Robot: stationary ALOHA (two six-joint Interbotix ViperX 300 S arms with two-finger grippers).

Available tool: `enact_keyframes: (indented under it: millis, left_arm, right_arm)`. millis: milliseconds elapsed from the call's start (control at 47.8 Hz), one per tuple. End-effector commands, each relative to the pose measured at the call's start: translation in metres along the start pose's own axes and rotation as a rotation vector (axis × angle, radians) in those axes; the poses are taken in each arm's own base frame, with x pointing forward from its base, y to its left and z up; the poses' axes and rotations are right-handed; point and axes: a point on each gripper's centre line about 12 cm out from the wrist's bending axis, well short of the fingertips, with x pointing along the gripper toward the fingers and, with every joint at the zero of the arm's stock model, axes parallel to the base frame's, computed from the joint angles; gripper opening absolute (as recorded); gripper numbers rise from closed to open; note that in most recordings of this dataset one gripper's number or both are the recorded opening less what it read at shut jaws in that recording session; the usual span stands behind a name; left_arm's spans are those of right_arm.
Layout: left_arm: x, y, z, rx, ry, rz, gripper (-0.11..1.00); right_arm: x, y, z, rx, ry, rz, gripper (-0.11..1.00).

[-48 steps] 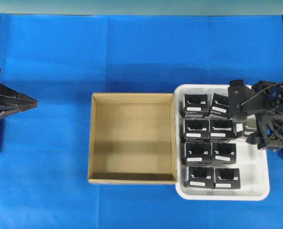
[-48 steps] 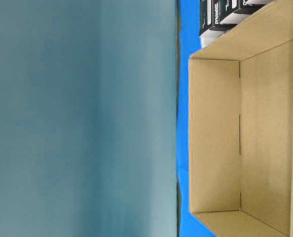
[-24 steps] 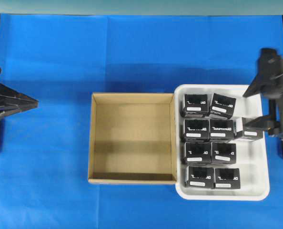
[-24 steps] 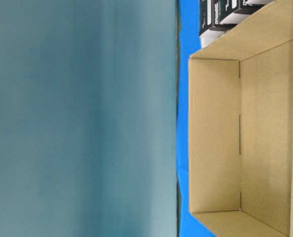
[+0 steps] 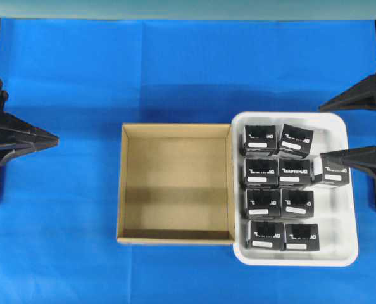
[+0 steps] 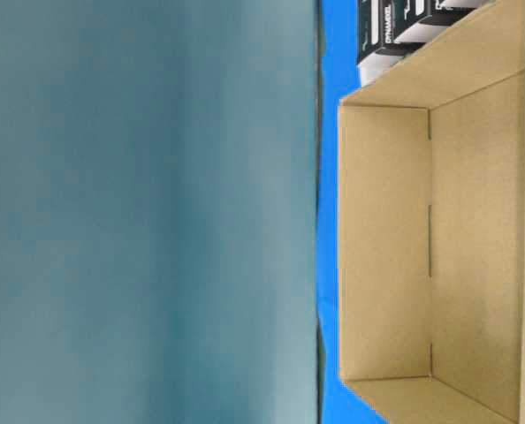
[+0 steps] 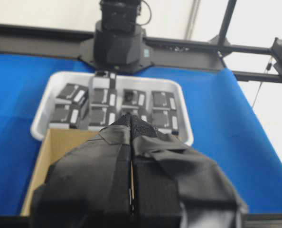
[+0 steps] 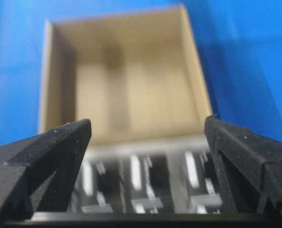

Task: Pick the box from inside the cardboard box.
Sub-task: 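Open the right gripper and raise it away from the tray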

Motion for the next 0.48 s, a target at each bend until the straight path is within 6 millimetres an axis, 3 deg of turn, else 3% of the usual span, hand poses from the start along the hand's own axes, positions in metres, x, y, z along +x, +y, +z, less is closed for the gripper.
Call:
enact_keyframes:
  millis: [0,460]
  left_arm:
    - [0.0017,-0.0003,0.0072,-0.002,-0.015,0.000,-0.05]
    - [0.0020,-0.0002,0.0056,0.000,-0.011,0.000,-0.05]
  right_arm:
    - [0.0004,0.0043,0.0095,0.010,-0.071,0.017,0.99]
    - [-0.0001,0.0065,0.0062,0.042,-0.119,0.030,0.99]
